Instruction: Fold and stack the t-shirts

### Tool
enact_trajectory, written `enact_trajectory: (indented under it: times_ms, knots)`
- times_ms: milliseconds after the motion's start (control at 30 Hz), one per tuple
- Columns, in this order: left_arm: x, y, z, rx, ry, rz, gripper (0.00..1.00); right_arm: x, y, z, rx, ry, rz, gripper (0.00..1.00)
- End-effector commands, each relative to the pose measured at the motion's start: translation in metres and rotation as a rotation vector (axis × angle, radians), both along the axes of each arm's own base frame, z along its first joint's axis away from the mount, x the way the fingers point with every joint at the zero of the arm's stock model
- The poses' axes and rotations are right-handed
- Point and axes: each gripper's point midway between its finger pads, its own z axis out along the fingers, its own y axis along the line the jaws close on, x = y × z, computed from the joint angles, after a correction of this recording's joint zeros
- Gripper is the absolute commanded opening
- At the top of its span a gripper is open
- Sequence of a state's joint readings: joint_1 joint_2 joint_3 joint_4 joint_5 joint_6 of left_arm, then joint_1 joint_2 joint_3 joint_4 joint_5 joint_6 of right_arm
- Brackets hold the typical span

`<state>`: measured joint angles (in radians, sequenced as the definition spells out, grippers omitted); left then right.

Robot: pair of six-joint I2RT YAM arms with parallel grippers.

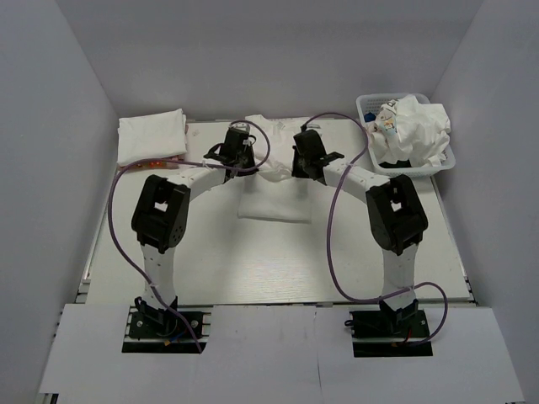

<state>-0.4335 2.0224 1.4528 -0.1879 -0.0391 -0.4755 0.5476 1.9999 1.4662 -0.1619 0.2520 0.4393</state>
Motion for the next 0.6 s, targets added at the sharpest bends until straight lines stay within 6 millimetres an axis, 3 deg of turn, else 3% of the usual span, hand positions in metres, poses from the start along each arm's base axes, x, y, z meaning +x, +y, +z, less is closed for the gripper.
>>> enact_trajectory:
  times_ms: [0, 67, 100, 167, 200, 233, 267, 300, 333, 367, 400, 433, 467, 500, 533, 567]
  knots:
    - [0.017, -0.008, 0.026, -0.04, -0.059, -0.024, 0.0, 0.013, 0.002, 0.006, 0.029, -0.005, -0.027, 0.0]
    - [0.023, -0.006, 0.029, -0.04, -0.064, -0.028, 0.07, 0.014, 0.001, 0.003, 0.03, 0.003, -0.043, 0.0]
    - [0.023, -0.006, 0.029, -0.04, -0.063, -0.028, 0.29, 0.016, 0.0, 0.004, 0.03, 0.001, -0.054, 0.0]
    - [0.027, -0.002, 0.03, -0.038, -0.058, -0.019, 0.53, 0.016, -0.002, 0.001, 0.019, 0.017, -0.059, 0.27]
    - [0.026, 0.0, 0.029, -0.024, -0.044, -0.011, 0.76, 0.018, 0.0, 0.007, 0.026, 0.011, -0.059, 0.43]
    - [0.026, 0.004, 0.027, -0.009, -0.04, 0.005, 0.79, 0.02, -0.001, 0.008, 0.021, 0.008, -0.062, 0.66]
    - [0.025, 0.006, 0.039, -0.01, -0.056, 0.012, 0.84, 0.019, 0.0, 0.012, 0.01, -0.002, -0.041, 0.79]
    - [0.02, 0.012, 0.038, 0.007, -0.049, 0.027, 0.96, 0.017, -0.001, 0.021, 0.012, -0.013, -0.04, 0.9]
    - [0.015, 0.016, 0.055, 0.001, -0.077, 0.035, 1.0, 0.017, 0.0, 0.026, 0.018, -0.025, -0.037, 0.9]
    - [0.009, 0.018, 0.06, -0.008, -0.078, 0.042, 1.0, 0.009, -0.002, 0.021, 0.013, -0.011, -0.024, 0.9]
    - [-0.004, 0.024, 0.05, -0.006, -0.053, 0.048, 1.0, 0.006, -0.001, 0.032, 0.029, -0.031, -0.022, 0.9]
    - [-0.011, 0.026, 0.052, -0.01, -0.061, 0.048, 1.0, -0.009, -0.009, 0.021, 0.02, -0.003, -0.014, 0.9]
    - [-0.019, 0.029, 0.053, -0.022, -0.058, 0.059, 1.0, -0.006, -0.003, 0.037, 0.071, -0.055, 0.006, 0.9]
    - [-0.035, 0.036, 0.051, -0.02, -0.052, 0.059, 1.0, -0.013, 0.002, 0.036, 0.101, -0.042, 0.03, 0.9]
    - [-0.044, 0.039, 0.048, -0.034, -0.036, 0.075, 1.0, -0.027, -0.002, 0.023, 0.098, -0.011, 0.041, 0.9]
    - [-0.061, 0.044, 0.041, -0.041, -0.014, 0.076, 1.0, -0.033, -0.001, 0.028, 0.12, -0.002, 0.06, 0.9]
